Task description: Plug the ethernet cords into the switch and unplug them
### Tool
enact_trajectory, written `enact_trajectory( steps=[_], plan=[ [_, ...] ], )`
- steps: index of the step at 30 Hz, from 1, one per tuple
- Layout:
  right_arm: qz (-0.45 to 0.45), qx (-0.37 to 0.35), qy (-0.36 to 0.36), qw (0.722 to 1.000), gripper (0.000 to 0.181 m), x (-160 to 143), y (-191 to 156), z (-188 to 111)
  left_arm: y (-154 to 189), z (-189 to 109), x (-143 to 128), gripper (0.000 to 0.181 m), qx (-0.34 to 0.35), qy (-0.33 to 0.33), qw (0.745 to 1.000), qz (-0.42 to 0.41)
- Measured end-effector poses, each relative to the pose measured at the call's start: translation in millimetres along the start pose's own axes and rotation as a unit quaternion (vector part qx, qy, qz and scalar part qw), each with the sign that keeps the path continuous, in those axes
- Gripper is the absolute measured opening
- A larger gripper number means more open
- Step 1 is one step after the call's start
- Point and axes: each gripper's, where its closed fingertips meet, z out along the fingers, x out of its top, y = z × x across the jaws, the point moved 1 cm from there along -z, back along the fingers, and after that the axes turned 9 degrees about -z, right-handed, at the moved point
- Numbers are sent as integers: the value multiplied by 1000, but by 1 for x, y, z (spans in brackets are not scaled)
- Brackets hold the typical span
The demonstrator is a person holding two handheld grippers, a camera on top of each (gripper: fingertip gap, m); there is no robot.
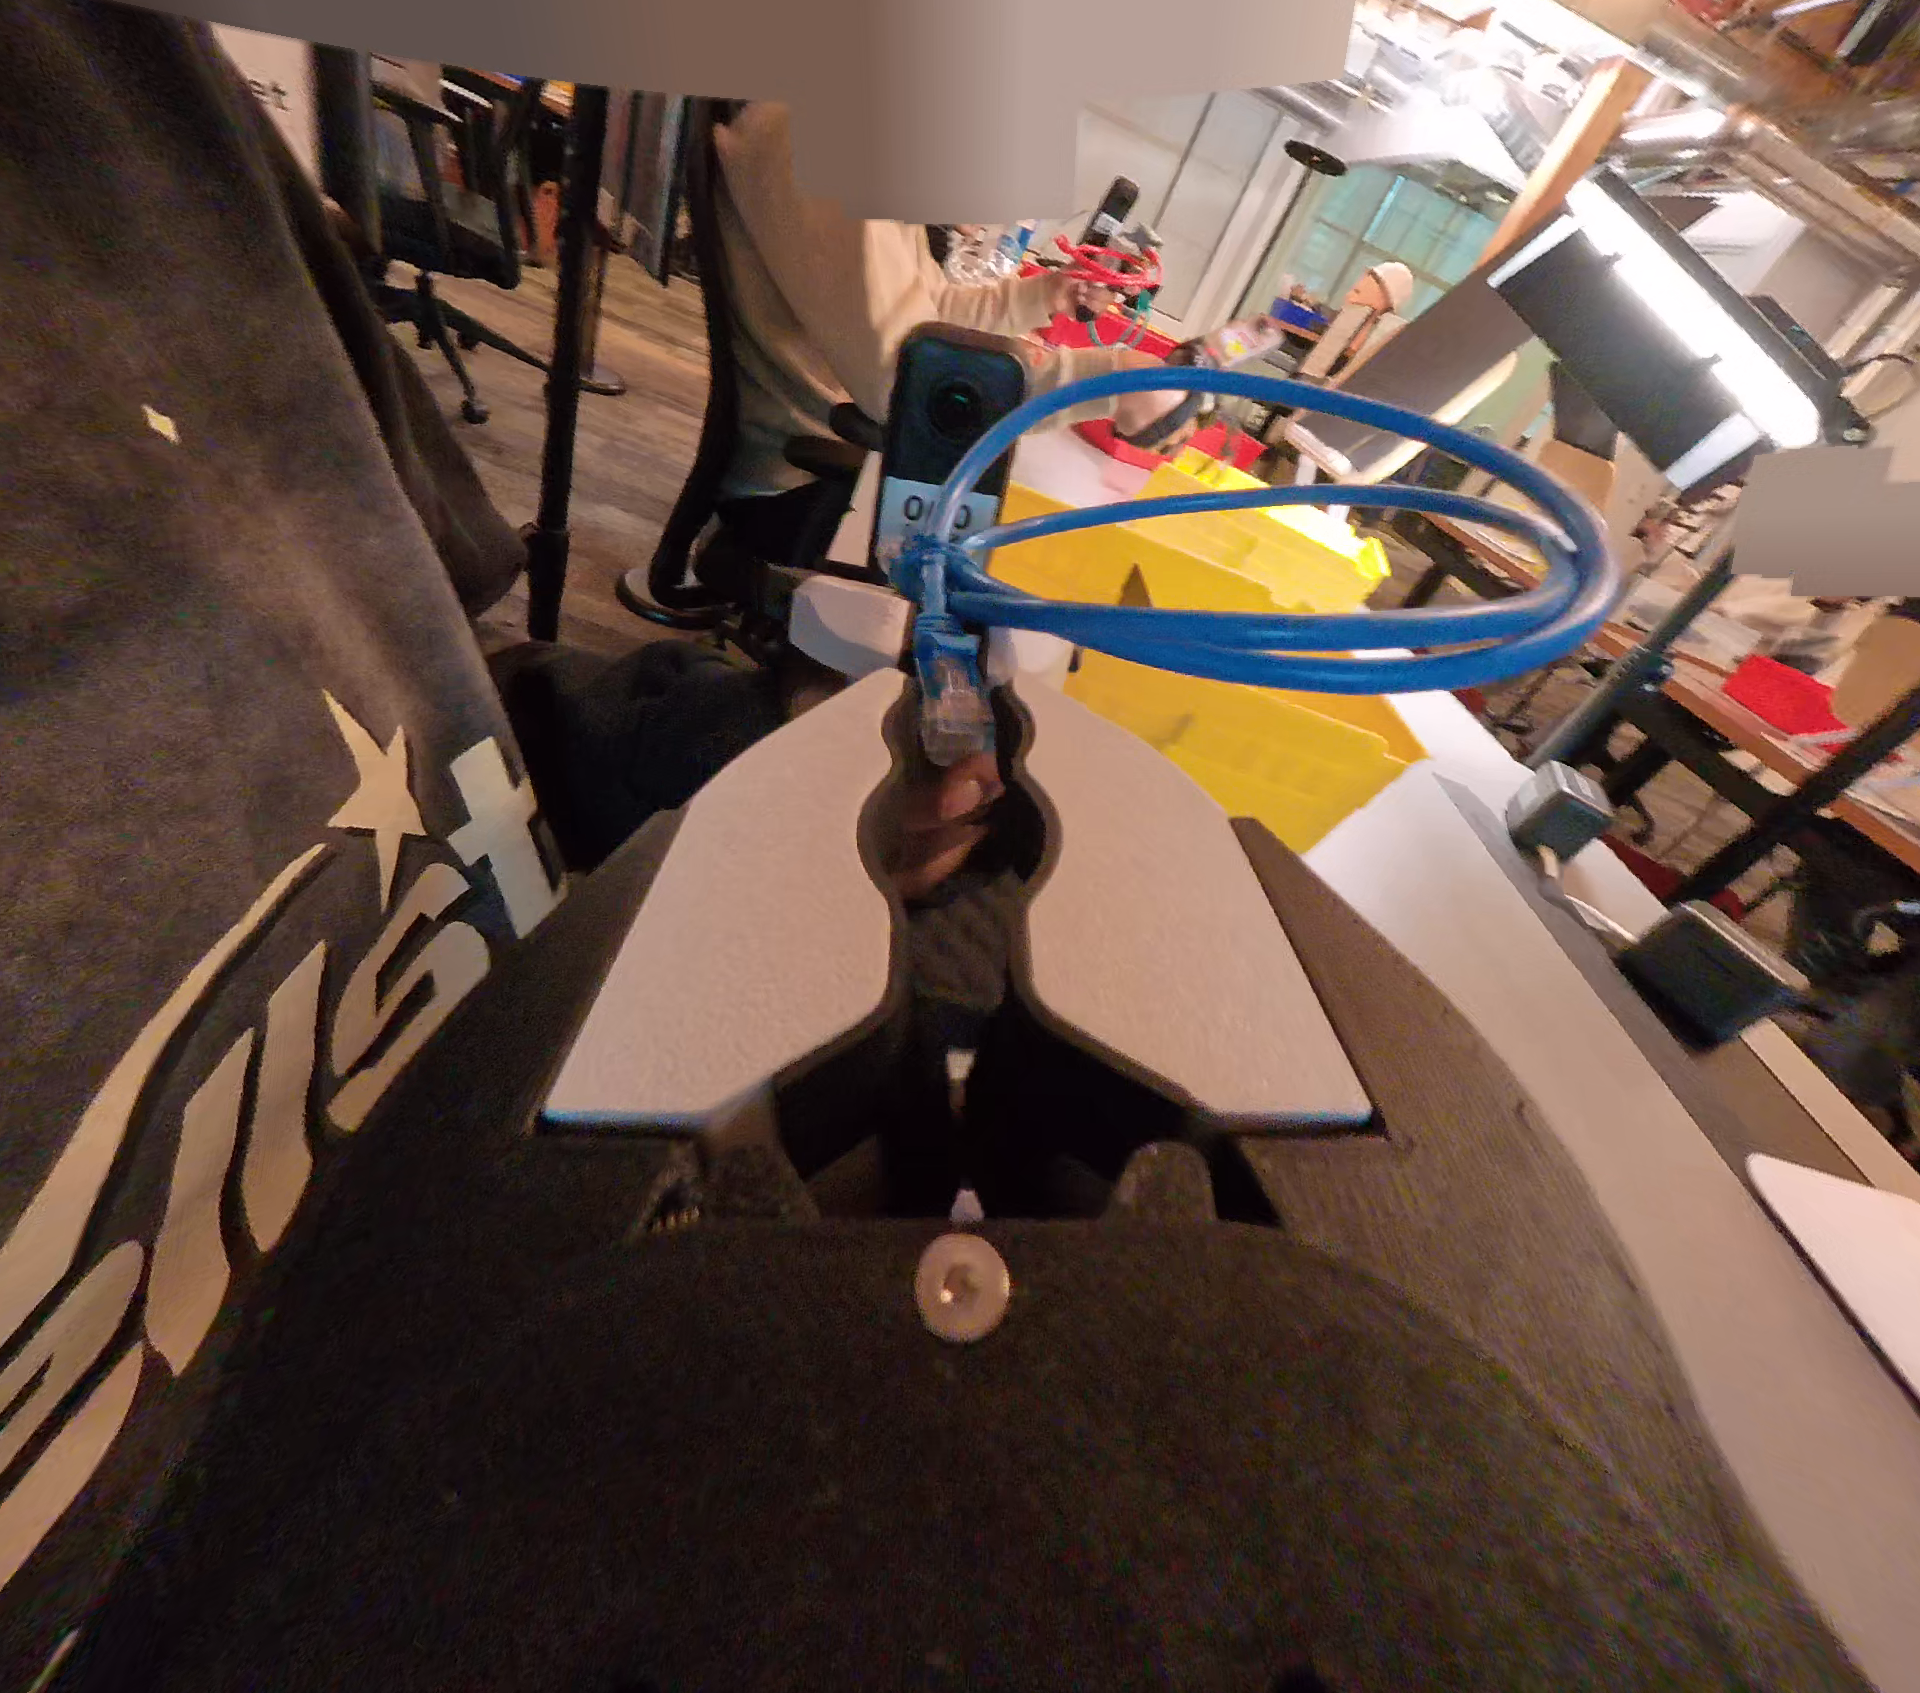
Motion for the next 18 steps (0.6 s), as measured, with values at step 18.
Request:
enact_trajectory(
  steps=[18],
  plan=[
    [289,-240,-423,824,81,-169,19,-144,-50,-38,34,14,188,109,976,28]
  ],
)
